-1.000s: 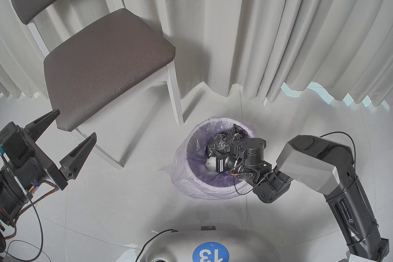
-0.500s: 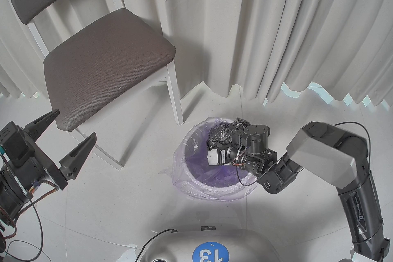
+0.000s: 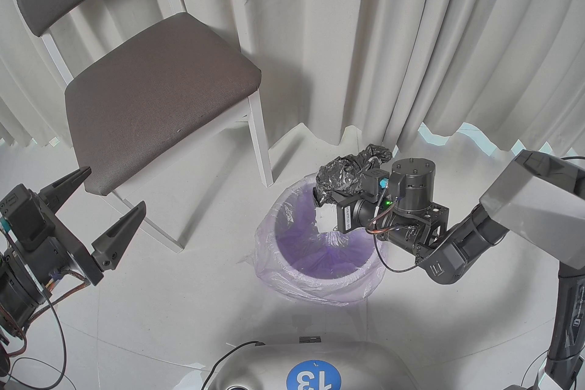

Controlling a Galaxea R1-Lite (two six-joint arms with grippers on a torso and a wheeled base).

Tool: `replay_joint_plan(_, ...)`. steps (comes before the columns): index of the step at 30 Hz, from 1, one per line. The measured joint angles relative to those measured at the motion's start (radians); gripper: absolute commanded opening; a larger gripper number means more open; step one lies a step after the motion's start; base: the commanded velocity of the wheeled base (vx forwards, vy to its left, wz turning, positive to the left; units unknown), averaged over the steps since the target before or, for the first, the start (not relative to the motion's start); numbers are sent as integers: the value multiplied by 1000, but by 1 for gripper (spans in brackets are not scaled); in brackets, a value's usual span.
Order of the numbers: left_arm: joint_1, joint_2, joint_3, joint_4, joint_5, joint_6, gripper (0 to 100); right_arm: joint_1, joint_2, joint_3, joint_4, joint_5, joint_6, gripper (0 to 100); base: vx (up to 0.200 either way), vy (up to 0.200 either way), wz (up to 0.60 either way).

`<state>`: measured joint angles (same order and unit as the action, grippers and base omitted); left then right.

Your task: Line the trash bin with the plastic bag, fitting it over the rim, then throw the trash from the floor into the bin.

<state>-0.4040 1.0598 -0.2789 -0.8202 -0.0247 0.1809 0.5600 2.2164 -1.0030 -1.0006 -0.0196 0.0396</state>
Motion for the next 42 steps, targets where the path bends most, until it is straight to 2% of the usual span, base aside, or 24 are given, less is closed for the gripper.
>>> replay_joint_plan(6, -1, 5, 4, 0, 0, 0, 100, 28, -37, 6, -6, -2, 1, 0, 0, 0, 0)
replay_joint_plan(21, -8, 13, 9, 0, 0, 3, 100, 34, -75, 13, 0, -2, 0, 0, 0, 0, 0)
replay_joint_plan(22, -15, 13, 10, 0, 0, 3, 100, 34, -77, 16, 1, -2, 0, 100, 0, 0, 0)
replay_joint_plan(27, -40, 13, 17, 0, 1, 13, 100, 45, -82, 40, -5, -2, -1, 100, 0, 0, 0)
replay_joint_plan(42, -46, 7, 21, 0, 1, 14, 100, 46, -113, 53, 0, -2, -1, 100, 0, 0, 0)
